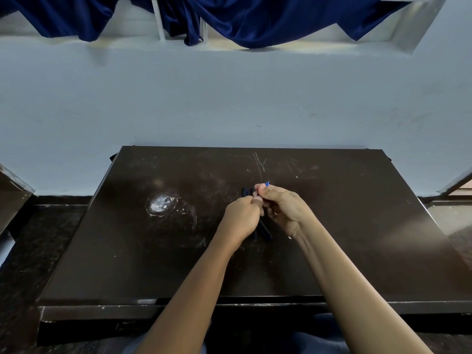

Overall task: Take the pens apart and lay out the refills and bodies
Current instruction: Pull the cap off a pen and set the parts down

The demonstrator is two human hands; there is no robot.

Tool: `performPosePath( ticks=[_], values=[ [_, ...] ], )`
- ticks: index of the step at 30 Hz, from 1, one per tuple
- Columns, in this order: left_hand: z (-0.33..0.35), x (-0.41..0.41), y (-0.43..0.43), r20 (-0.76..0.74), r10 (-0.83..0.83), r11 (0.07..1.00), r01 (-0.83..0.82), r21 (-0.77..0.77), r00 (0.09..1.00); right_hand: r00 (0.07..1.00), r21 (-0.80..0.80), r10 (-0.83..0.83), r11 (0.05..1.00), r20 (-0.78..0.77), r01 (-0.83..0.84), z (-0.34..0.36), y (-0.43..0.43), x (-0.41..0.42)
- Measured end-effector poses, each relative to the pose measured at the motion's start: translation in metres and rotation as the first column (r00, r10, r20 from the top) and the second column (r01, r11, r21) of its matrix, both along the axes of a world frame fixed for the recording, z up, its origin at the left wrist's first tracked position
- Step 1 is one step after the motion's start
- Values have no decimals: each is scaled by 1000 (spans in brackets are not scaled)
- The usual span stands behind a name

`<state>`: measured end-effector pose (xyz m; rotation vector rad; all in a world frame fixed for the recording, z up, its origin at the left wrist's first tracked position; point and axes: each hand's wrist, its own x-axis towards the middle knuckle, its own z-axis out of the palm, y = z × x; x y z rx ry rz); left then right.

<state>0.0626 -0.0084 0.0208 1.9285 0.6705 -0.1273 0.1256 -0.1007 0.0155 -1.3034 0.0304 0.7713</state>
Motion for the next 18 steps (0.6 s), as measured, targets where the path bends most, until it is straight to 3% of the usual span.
performPosePath(
  ticks=[4, 8, 13, 14, 15, 16, 17, 18],
  values=[
    [7, -3, 2, -17, 53, 922, -55, -384, 998, 999, 23, 32, 999, 42, -33, 1, -3, 2],
    [11, -2, 6, -41, 91, 675, -92, -732, 995, 998, 134, 59, 989, 5, -60, 1, -3, 5],
    [16, -4, 8, -58, 60, 377, -76, -923, 997, 992, 284, 78, 958, -96, -48, 5, -4, 7],
    [17, -4, 8, -54, 70, 385, -77, -920, 996, 990, 304, 78, 952, -121, -38, 5, -5, 7],
    [17, -3, 6, -37, 86, 484, -74, -872, 996, 988, 313, 76, 949, -138, -30, 4, -5, 8],
    [15, -2, 3, -2, 85, 681, -59, -730, 996, 988, 303, 74, 952, -135, -30, 4, -4, 7],
    [13, -3, 0, 20, 53, 890, -38, -453, 998, 991, 271, 69, 962, -117, -34, 2, -3, 7],
    [8, -5, -2, 35, 24, 995, -21, -94, 999, 994, 223, 61, 974, -95, -38, 1, -1, 5]
  ],
)
